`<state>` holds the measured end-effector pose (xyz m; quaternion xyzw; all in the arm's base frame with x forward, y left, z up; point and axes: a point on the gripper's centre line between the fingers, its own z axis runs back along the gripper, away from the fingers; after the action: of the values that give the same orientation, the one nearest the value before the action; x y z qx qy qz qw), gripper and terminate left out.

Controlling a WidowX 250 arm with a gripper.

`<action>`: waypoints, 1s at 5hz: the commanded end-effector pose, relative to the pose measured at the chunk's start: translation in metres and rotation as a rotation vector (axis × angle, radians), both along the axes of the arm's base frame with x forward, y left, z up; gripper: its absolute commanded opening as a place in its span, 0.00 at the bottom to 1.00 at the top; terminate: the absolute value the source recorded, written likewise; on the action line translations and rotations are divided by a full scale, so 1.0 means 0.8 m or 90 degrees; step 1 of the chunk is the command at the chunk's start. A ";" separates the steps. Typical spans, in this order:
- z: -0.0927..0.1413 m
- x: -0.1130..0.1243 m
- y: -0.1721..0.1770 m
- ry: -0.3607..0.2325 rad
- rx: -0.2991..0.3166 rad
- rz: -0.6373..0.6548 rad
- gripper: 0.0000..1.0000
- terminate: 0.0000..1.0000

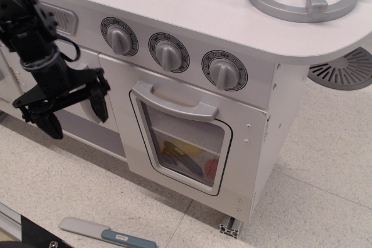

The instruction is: Open oven

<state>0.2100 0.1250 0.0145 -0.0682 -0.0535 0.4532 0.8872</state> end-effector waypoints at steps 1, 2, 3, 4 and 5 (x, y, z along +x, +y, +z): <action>0.006 0.038 -0.005 -0.108 -0.055 0.198 1.00 0.00; 0.002 0.049 -0.013 -0.141 -0.080 0.265 1.00 0.00; -0.006 0.059 -0.027 -0.162 -0.091 0.303 1.00 0.00; -0.018 0.069 -0.041 -0.158 -0.099 0.312 1.00 0.00; -0.022 0.082 -0.056 -0.166 -0.101 0.304 1.00 0.00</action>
<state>0.2693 0.0720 -0.0133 -0.1763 -0.1334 0.6454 0.7312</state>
